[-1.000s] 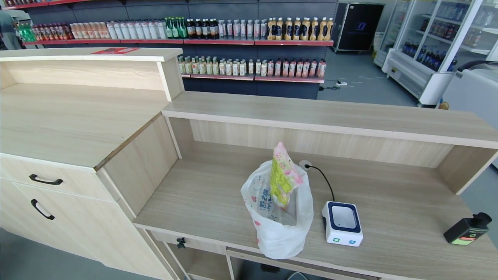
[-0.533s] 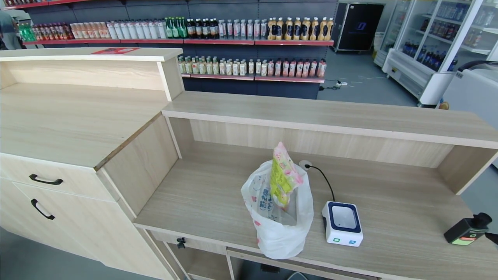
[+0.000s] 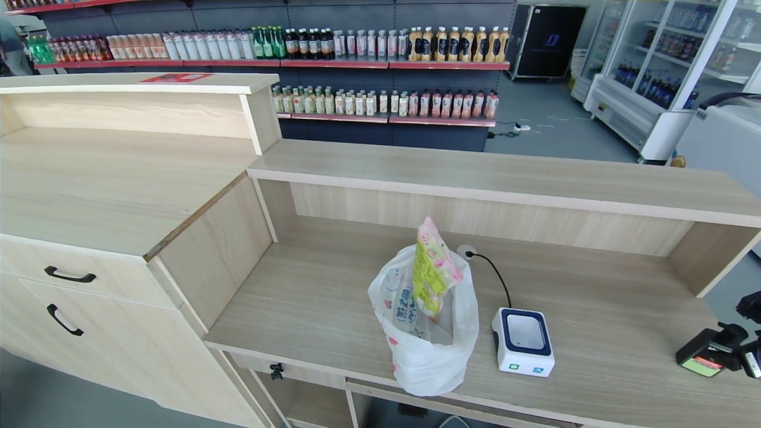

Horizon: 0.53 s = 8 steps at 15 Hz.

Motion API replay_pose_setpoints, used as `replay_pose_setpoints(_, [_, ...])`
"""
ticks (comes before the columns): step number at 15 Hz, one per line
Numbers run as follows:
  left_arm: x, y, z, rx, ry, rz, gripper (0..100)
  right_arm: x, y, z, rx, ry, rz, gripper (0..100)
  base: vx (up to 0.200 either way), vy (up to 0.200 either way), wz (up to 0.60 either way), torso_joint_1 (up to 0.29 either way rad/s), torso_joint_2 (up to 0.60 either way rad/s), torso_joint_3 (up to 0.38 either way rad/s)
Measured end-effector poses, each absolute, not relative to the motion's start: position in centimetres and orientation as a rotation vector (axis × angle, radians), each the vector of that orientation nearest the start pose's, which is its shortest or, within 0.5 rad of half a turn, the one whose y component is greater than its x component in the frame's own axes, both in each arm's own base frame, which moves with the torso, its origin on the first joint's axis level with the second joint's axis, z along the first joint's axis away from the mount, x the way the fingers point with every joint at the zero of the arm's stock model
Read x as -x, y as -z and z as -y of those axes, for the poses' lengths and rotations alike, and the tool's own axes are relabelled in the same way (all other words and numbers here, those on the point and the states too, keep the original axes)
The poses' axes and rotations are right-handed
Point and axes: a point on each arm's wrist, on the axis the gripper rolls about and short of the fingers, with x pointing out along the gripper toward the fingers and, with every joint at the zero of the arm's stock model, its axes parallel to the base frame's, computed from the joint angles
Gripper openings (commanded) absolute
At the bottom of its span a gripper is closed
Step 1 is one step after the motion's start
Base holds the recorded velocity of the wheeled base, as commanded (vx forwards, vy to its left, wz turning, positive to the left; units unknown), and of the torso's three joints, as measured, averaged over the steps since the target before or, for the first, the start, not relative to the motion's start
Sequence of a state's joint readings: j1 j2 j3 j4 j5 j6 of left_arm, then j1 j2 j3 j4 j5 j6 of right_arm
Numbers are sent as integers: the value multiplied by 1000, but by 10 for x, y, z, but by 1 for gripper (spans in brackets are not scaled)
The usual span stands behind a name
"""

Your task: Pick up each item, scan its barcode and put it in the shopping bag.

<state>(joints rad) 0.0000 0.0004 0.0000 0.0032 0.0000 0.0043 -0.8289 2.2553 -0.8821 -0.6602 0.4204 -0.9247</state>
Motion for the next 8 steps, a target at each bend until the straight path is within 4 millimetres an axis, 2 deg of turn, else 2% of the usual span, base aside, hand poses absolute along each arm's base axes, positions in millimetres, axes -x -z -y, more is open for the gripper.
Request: replay_pose_setpoints(8, [23,-75,0,-5,0,-3,100,-274,5,257,462,31,-709,100,0,0,0,0,0,0])
